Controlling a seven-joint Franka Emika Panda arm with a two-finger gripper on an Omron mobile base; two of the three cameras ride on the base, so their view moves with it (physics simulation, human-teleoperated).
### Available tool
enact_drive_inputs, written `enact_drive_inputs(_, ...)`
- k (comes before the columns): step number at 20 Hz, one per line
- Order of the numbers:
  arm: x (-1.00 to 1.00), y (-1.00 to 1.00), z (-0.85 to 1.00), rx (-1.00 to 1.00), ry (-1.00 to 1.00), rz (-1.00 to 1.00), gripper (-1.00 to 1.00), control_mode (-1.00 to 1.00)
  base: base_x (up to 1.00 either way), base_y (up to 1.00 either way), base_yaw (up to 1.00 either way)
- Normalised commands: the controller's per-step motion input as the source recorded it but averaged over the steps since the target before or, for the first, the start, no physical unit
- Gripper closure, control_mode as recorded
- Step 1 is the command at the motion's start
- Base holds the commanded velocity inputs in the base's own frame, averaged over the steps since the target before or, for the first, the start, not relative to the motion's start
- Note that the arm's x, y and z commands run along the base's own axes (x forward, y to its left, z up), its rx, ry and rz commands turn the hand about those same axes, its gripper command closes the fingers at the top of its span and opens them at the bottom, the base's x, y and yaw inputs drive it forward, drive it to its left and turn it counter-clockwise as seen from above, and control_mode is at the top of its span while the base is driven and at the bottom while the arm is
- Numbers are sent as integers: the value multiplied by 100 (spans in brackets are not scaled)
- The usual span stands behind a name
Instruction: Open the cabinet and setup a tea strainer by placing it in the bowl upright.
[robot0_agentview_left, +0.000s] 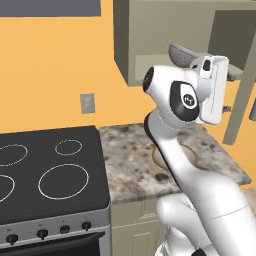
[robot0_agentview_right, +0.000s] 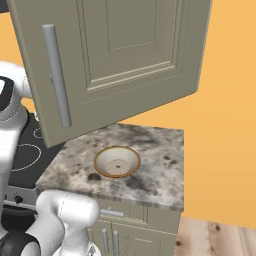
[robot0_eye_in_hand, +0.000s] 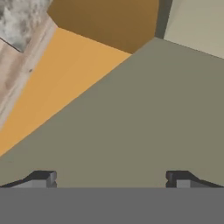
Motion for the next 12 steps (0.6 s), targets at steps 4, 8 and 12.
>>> enact_drive_inputs(4, -1, -95, 0, 0, -8, -18, -100, -100, 0, 0, 0)
enact_drive_inputs(8, -1, -100, 0, 1, -9, -17, -100, -100, 0, 0, 0)
enact_drive_inputs(12, -1, -100, 0, 7, -11, -4, -100, -100, 0, 0, 0)
